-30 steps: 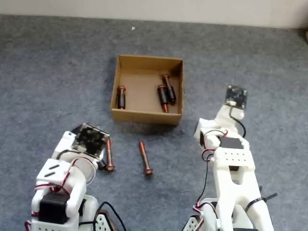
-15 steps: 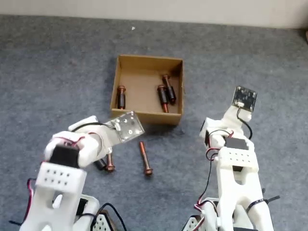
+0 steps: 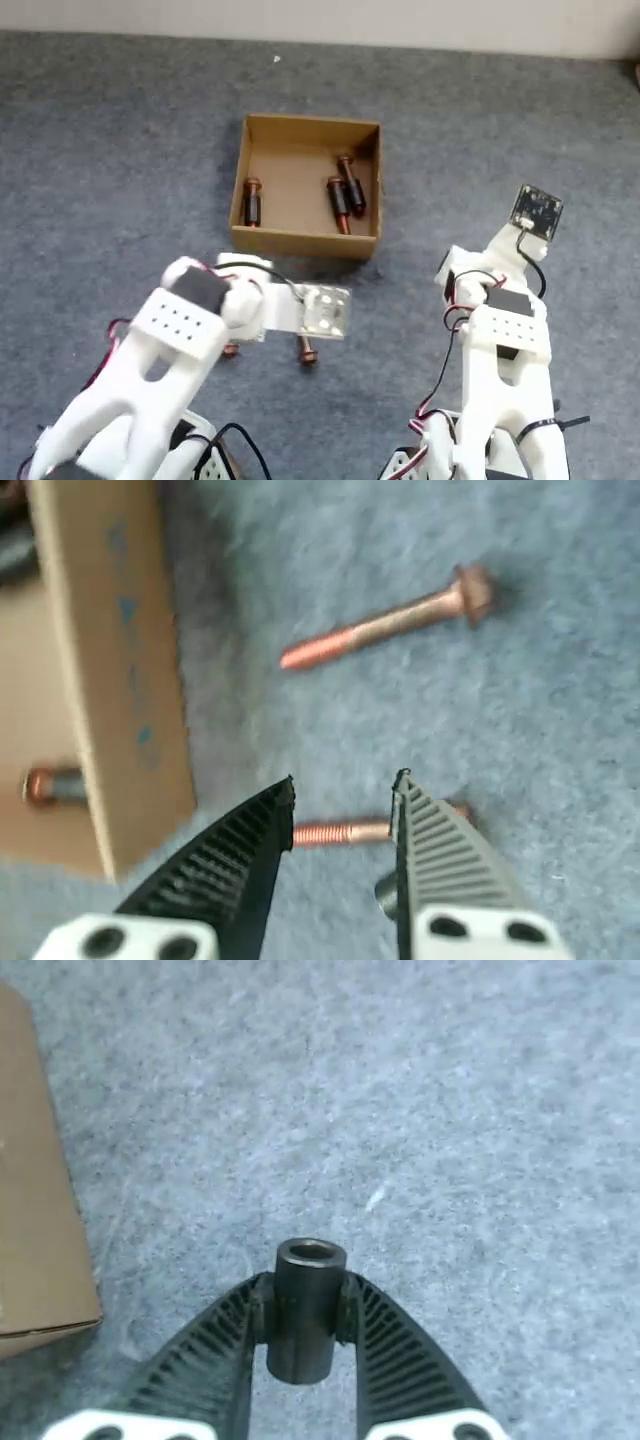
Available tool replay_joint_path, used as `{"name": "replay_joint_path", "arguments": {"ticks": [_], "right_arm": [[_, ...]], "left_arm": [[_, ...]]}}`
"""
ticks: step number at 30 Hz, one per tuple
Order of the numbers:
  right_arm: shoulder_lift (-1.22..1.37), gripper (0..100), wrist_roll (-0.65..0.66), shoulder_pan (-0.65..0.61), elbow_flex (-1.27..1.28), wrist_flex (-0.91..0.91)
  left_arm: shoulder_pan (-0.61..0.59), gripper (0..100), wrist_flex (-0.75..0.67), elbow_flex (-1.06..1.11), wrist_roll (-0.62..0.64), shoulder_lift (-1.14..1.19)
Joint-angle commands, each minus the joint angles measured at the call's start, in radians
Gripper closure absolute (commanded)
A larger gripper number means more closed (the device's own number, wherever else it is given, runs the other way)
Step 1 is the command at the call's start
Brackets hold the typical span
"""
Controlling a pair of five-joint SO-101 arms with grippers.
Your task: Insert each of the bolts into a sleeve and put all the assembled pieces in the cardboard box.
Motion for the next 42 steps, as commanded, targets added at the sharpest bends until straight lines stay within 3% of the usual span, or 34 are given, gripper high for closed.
{"name": "replay_joint_path", "arguments": {"ticks": [1, 12, 20, 29, 42], "right_arm": [[-0.045, 99.3, -0.006, 0.015, -0.013, -0.027], [-0.045, 99.3, -0.005, 0.018, -0.044, -0.021], [-0.045, 99.3, -0.005, 0.064, -0.044, -0.021], [-0.045, 99.3, -0.005, 0.064, -0.044, -0.021], [-0.045, 99.3, -0.005, 0.064, -0.044, -0.022]], "left_arm": [[0.068, 82, 0.003, -0.091, -0.051, 0.101], [0.179, 82, -0.003, -0.249, -0.186, 0.440], [0.203, 82, -0.006, -0.352, -0.190, 0.587], [0.205, 85, -0.135, -0.349, -0.186, 0.725], [0.160, 99, -0.100, -0.348, -0.184, 0.737]]}}
